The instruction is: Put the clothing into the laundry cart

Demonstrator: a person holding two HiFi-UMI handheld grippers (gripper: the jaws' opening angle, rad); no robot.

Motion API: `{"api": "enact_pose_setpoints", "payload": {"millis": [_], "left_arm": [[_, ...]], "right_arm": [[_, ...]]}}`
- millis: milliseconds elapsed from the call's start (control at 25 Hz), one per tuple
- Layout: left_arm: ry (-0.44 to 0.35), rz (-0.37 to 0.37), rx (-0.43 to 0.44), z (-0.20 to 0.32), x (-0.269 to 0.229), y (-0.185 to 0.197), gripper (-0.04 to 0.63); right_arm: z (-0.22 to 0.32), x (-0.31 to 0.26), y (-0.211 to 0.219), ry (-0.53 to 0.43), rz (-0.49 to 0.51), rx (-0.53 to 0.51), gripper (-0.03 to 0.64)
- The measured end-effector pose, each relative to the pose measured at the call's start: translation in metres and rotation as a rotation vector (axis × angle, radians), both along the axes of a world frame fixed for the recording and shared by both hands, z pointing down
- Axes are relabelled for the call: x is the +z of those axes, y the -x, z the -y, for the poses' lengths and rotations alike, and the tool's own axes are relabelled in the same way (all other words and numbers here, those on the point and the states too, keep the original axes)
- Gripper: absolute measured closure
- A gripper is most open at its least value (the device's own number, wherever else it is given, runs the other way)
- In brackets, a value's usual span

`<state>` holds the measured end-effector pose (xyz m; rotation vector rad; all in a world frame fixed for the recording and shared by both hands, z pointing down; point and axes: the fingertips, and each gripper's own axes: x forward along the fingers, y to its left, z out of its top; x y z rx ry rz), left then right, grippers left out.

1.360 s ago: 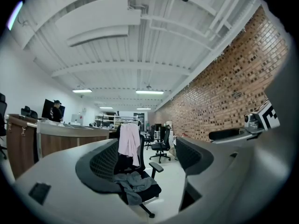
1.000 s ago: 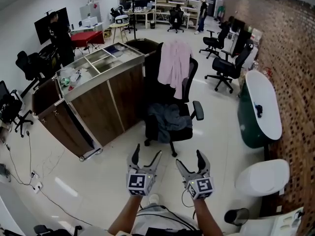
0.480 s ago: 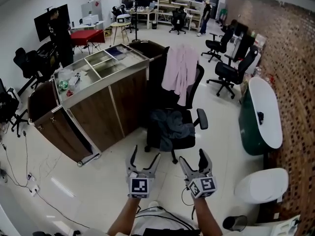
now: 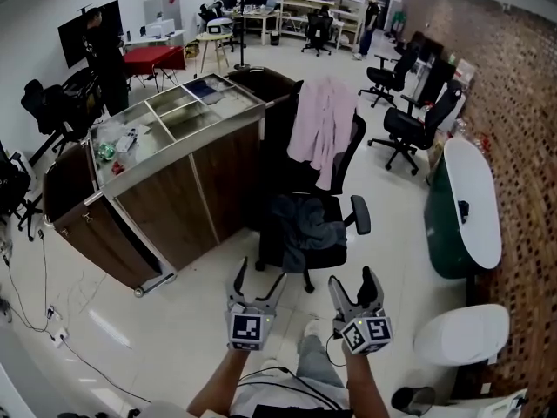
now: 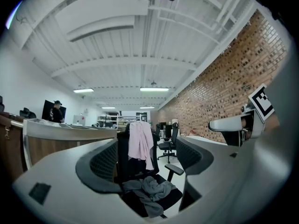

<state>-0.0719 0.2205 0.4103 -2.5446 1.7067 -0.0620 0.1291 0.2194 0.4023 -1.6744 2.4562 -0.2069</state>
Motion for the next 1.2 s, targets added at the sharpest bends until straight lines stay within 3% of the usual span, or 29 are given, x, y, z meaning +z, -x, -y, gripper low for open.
{"api": "enact_pose_setpoints", "payload": {"millis": [160,240,440,840,1200], "left_arm": [[0.011,-0.055,-0.022,0.023,-0.004,-0.007,0.221],[0.014,-0.037,-0.017,0.041,0.0,-0.012,0.221],[-0.026,0.005,-0.02,0.095,-0.011,-0.032,0.221],[-0.064,-0.002,-0.04,0.2,-0.035,-0.076,0.221],[-0.038,-0.019,-0.065,0.268,-0.034,-0.106,0.221]], "right_arm": [[0.032,0.008,-0.006,0.011,0.043,-0.009,0.19],[0.053,0.009,-0.007,-0.001,0.03,-0.019,0.19],[0.111,-0.003,-0.018,-0.114,-0.172,-0.027,0.19],[0.232,-0.032,-0.056,-0.145,-0.12,-0.065,0.19],[0.307,-0.018,-0.082,-0.15,-0.201,-0.093,0.19]]}}
